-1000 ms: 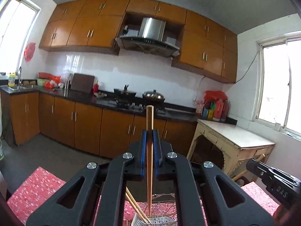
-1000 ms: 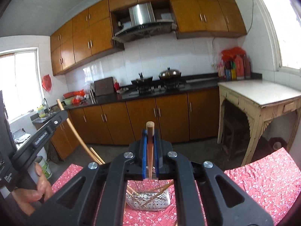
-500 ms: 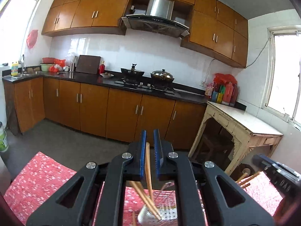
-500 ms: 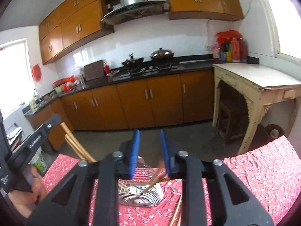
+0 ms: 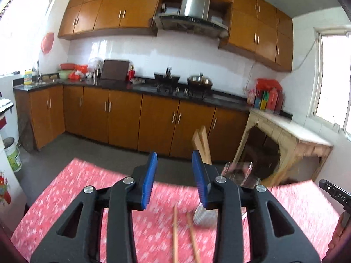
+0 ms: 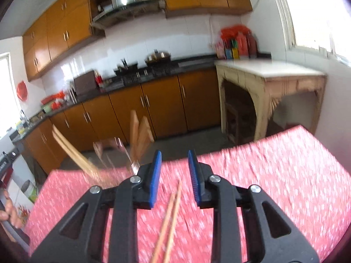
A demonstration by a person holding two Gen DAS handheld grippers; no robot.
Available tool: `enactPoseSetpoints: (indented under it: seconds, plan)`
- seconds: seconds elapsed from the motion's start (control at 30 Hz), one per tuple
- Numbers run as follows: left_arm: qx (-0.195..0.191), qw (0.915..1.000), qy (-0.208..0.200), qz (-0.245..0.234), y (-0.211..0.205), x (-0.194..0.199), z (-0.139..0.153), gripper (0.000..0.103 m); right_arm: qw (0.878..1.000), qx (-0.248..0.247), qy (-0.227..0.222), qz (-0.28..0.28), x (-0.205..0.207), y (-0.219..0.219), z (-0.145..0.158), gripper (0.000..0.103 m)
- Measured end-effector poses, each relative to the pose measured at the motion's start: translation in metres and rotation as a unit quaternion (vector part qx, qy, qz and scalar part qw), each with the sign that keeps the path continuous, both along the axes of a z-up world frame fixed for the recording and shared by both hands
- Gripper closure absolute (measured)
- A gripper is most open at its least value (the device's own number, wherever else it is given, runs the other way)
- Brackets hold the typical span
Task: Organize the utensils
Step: 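Close the right gripper on a loose chopstick while the left gripper grasps another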
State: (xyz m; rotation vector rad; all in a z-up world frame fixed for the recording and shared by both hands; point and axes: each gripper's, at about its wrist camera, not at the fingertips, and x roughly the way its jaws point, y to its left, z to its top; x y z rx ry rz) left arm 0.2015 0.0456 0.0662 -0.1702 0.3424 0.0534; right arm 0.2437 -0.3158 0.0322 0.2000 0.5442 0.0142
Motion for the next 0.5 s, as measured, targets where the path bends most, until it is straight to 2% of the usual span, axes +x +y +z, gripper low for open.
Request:
enactPoseSetpoints:
  seconds: [0.13, 0.27, 0.37, 0.5]
  plan:
    - [0.006, 0.9987, 0.051, -0.004, 0.006, -0.019, -0.048, 0.063, 0.998, 0.004, 0.062, 0.020, -0.017, 0.010, -0.063, 0.077]
    - [0.010, 0.9936, 0.111, -0.020, -0.001, -0.031, -0.101, 0.062, 0.990, 0.010, 0.127, 0.058, -0.031, 0.036, -0.121, 0.077]
    - [0.010, 0.9877, 0.152, -0.035, -0.009, -0.034, -0.131, 0.061, 0.985, 0.010, 0.157, 0.072, -0.033, 0.053, -0.147, 0.077]
    - [0.022, 0.9818, 0.182, -0.050, -0.019, -0.036, -0.150, 0.061, 0.983, 0.000, 0.170, 0.076, -0.033, 0.061, -0.160, 0.077]
